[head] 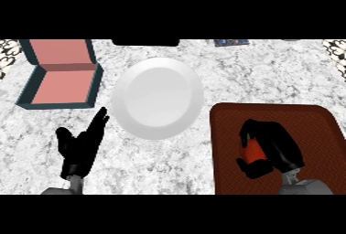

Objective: Pick the bell pepper from the tray and place it in the plate

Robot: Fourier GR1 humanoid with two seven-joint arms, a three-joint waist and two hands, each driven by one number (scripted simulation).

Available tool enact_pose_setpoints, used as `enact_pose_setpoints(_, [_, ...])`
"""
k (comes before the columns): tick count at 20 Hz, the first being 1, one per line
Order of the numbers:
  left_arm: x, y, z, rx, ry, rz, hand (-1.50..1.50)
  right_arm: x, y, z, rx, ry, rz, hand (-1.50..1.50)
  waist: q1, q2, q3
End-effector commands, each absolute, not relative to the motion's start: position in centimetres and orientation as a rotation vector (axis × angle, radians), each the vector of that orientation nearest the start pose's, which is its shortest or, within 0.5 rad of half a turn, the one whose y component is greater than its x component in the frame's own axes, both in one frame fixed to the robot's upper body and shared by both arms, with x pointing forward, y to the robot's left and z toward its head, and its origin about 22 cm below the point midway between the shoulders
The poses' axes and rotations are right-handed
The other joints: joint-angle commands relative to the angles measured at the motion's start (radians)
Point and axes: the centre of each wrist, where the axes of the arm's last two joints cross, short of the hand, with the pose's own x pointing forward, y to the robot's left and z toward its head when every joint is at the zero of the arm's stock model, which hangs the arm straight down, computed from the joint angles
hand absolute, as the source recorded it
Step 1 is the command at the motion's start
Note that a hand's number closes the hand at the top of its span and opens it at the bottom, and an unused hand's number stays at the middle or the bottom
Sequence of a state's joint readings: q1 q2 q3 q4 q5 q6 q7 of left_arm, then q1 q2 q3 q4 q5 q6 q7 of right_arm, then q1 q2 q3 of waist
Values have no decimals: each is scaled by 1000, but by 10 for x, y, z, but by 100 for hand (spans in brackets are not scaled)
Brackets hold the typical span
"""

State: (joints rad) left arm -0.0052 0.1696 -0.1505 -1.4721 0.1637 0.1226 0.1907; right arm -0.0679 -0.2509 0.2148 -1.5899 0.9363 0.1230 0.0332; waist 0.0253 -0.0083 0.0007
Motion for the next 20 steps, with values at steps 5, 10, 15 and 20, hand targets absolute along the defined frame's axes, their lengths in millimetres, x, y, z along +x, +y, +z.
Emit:
enact_pose_setpoints(5, [239, 225, -25, -37, -1215, -70, 0, 256, -117, 64, -818, -1625, 864, 150, 57, -4, -9])
enact_pose_setpoints(10, [237, 226, -30, -35, -1190, -79, 0, 252, -93, 83, -926, -1666, 655, 150, 68, -3, -7])
enact_pose_setpoints(15, [243, 223, -25, -44, -1204, -84, 0, 253, -74, 95, -998, -1665, 405, 150, 71, 4, -6])
enact_pose_setpoints(20, [248, 216, -22, -53, -1206, -93, 0, 257, -54, 103, -993, -1671, 158, 150, 82, 14, -3])
